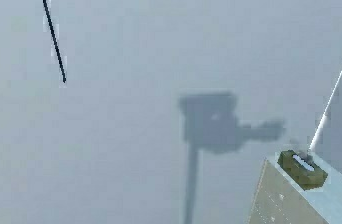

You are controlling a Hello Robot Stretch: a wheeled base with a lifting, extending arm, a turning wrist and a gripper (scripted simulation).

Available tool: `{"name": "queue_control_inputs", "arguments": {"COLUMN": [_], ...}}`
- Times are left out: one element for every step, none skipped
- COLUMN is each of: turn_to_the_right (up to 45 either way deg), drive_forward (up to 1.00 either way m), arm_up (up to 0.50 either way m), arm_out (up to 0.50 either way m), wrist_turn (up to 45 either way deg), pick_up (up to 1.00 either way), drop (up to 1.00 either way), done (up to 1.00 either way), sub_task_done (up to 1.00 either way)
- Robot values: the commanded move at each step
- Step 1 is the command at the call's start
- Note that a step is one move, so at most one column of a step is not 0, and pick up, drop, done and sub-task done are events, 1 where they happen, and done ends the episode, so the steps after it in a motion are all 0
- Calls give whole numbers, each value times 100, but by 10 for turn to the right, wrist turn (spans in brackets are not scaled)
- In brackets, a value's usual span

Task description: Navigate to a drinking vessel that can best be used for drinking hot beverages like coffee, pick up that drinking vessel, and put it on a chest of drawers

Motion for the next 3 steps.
{"name": "queue_control_inputs", "arguments": {"turn_to_the_right": [180, 0, -450], "drive_forward": [0, 25, 0], "arm_up": [0, 0, 0], "arm_out": [0, 0, 0], "wrist_turn": [0, 0, 0], "pick_up": [0, 0, 0], "drop": [0, 0, 0], "done": [0, 0, 0], "sub_task_done": [0, 0, 0]}}
